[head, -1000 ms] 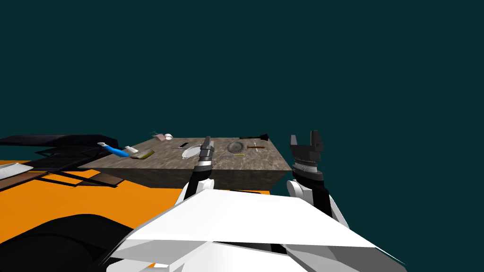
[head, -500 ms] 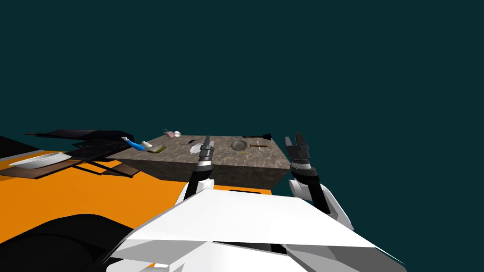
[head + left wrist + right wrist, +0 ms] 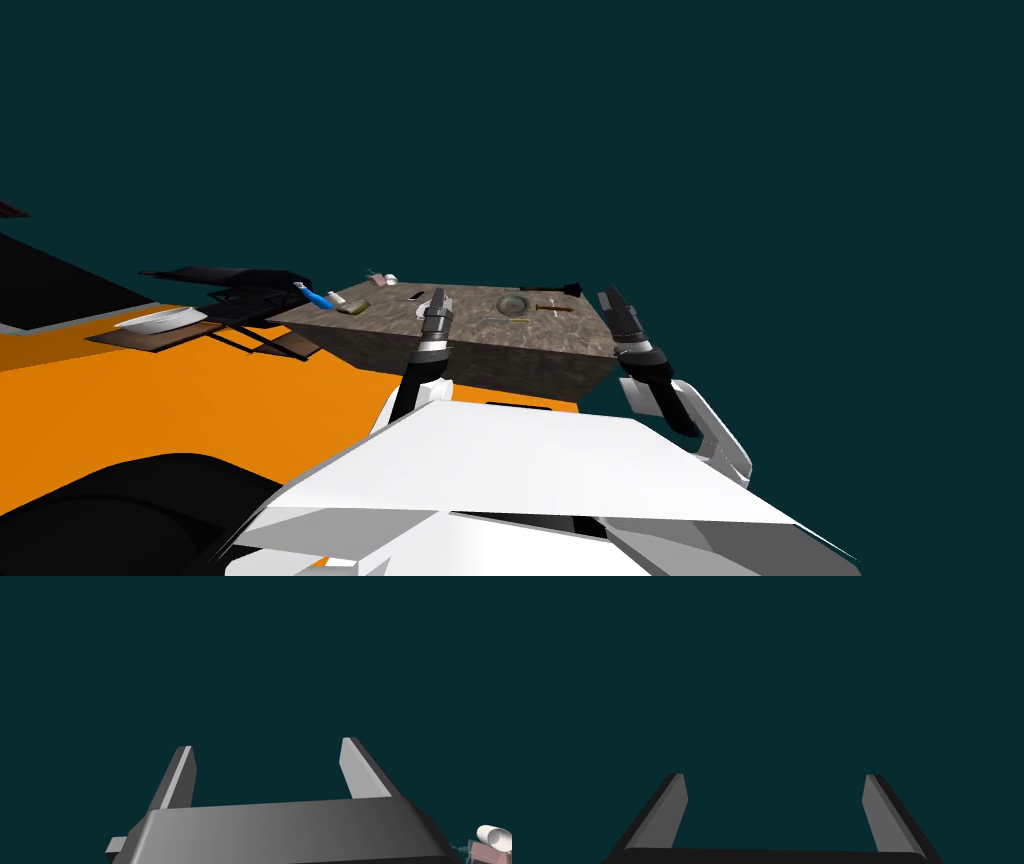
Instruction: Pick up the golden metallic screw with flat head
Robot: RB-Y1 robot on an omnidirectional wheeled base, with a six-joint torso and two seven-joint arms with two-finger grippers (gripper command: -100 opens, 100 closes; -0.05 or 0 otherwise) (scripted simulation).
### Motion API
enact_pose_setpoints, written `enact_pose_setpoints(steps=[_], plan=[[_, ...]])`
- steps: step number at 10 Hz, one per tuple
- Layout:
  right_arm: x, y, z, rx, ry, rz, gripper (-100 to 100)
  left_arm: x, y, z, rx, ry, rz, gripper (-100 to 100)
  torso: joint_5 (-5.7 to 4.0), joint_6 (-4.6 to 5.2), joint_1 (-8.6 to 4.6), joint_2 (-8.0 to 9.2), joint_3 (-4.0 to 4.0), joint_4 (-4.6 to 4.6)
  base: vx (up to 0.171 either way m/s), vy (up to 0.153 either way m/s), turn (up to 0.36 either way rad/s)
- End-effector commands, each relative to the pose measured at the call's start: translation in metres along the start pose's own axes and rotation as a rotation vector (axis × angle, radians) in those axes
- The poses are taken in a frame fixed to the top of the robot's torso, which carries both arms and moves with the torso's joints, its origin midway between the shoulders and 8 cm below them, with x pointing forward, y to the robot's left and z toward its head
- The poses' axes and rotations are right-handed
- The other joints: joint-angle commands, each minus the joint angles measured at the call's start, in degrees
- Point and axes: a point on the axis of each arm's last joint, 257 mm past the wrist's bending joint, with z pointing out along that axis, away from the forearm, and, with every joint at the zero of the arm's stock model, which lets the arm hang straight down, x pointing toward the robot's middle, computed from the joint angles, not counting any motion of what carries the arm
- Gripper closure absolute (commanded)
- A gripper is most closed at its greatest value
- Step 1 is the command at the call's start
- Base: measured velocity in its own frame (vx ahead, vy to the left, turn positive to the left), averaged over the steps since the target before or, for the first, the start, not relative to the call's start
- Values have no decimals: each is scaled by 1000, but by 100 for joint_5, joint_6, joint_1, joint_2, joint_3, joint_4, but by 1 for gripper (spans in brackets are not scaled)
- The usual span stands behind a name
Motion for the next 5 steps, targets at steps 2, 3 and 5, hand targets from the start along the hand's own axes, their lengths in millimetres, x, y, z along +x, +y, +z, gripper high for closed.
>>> enact_pose_setpoints(steps=[2,3,5], plan=[[9,-26,-1,25,100,-142,-100,0,0,0,0,0,0,0,0,-3,2,0,0,0,-51,40,203],[11,-33,-4,37,128,-162,-100,0,0,0,0,0,0,0,1,-4,8,6,3,1,-45,35,49],[14,-51,-6,55,189,-244,-100,0,0,0,0,0,0,0,1,-1,4,4,2,1,-36,34,89]])
